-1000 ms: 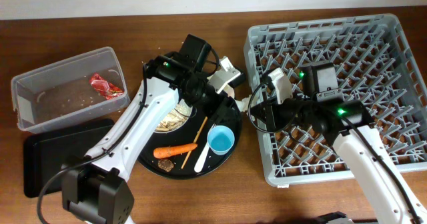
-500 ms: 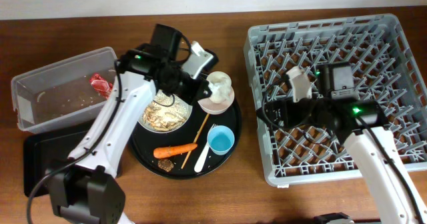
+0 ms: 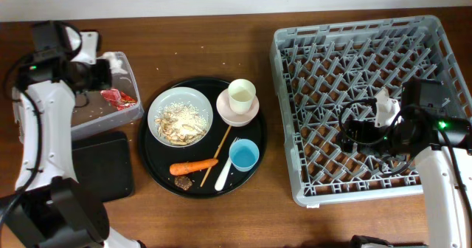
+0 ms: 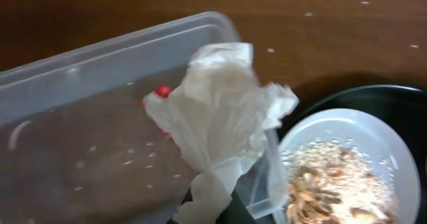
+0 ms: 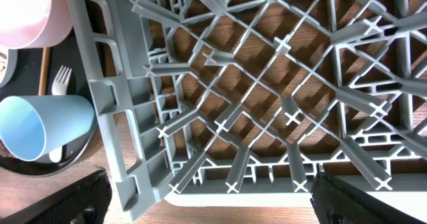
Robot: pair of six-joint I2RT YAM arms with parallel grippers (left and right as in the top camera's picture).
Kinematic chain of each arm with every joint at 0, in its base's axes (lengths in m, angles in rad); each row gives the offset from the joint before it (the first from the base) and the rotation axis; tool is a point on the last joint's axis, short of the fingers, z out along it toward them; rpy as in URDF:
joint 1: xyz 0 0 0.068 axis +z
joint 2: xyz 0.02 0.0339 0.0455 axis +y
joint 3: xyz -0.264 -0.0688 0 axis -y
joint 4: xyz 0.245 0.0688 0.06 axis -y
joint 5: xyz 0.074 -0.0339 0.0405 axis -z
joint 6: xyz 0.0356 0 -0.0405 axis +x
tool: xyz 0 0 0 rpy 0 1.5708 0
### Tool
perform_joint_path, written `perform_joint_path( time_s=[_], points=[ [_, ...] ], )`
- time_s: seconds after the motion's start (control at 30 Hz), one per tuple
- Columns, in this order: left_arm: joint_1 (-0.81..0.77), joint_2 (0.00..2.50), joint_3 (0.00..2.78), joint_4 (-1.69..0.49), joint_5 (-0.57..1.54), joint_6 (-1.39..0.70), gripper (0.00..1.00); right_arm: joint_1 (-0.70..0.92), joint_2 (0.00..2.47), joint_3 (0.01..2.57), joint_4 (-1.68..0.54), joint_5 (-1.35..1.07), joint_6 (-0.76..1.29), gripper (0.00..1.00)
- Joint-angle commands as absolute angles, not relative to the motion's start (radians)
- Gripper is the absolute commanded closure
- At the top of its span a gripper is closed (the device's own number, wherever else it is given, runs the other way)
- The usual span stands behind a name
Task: Sort waste into correct bins and load items into the dishwasher rack
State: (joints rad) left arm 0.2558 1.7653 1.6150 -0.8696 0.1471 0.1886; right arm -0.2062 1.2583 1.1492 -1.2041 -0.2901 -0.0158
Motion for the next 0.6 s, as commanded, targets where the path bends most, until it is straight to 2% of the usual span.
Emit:
perform_joint_path(
  time_s=[0.0, 0.03, 0.1, 0.2, 0.33, 0.5, 0.57],
  points=[
    [0.291, 1.810, 1.618, -0.865, 0.101, 0.168, 0.80, -0.211, 1.247, 1.169, -1.208, -0.276, -0.020, 0.01],
    [0.296, 1.824, 1.618, -0.868, 0.075, 0.159, 0.68, -0.211, 1.247, 1.169, -1.209, -0.276, -0.020, 0.01],
    [0.298, 1.836, 1.618, -0.875, -0.026, 0.076, 0.27, -0.211, 1.247, 1.169, -1.208, -0.276, -0.020, 0.01],
    [0.297, 1.836, 1.619, -0.875, -0.076, 0.018, 0.07, -0.211, 1.247, 1.169, -1.209, -0.276, -0.020, 0.01],
    [0.290, 1.836, 1.619, -0.884, 0.017, 0.011, 0.09, -0.211, 1.247, 1.169, -1.209, -0.276, -0.020, 0.01],
    [0.203, 1.836, 1.619, -0.902, 0.113, -0.044, 0.50, -0.211, 1.247, 1.169, -1.217, -0.276, -0.021, 0.01],
    [0.153, 1.836, 1.618, -0.900, 0.181, -0.053, 0.51, -0.211, 1.247, 1.169, -1.217, -0.276, -0.021, 0.01]
  ],
)
